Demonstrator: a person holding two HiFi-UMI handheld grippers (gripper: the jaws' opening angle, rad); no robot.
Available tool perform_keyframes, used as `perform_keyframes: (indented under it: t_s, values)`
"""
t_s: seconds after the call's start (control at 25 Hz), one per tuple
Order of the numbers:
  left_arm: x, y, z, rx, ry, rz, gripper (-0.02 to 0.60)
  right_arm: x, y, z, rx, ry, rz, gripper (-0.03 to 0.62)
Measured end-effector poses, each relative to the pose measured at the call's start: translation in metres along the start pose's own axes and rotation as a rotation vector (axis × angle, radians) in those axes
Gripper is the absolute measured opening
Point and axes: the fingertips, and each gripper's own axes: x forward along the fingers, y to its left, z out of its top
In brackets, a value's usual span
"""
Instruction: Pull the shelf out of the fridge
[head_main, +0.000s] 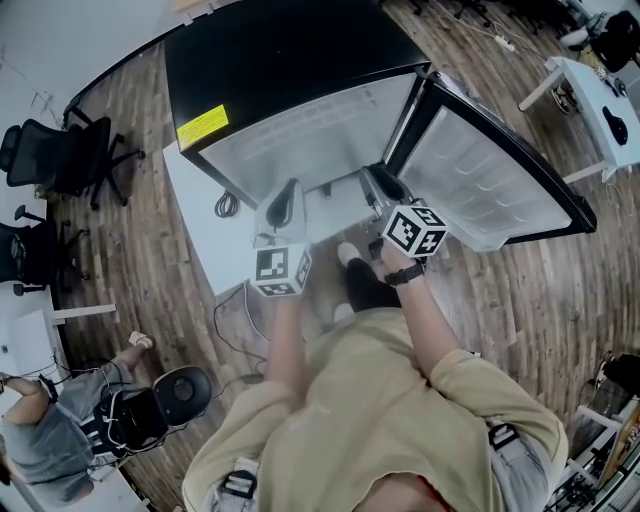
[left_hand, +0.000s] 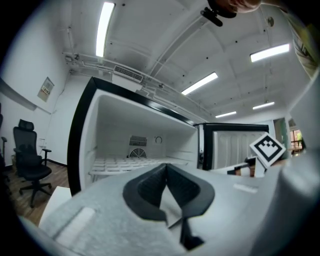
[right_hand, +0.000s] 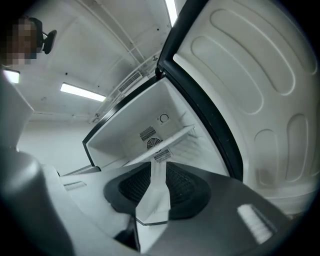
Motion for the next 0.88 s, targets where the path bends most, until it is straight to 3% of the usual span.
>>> perform_keyframes:
  t_s: [0.28, 0.44, 0.88]
  values:
    - [0.023, 0.014, -0.005, -0.008, 0.021, 0.02, 0.002, 0.03, -0.012, -0.001, 0.088, 0.014, 0.021, 0.097]
    - [0.032, 0.021, -0.01, -0.005, 0.039, 0.034, 0.002, 0.047, -0.014, -0.003, 0.16, 0.004, 0.048, 0.163]
    - [0.052, 0.038, -0.015, 0.001, 0.061, 0.052, 0.002, 0.085, -0.025, 0.027, 0.47, -0.224, 0.116, 0.226]
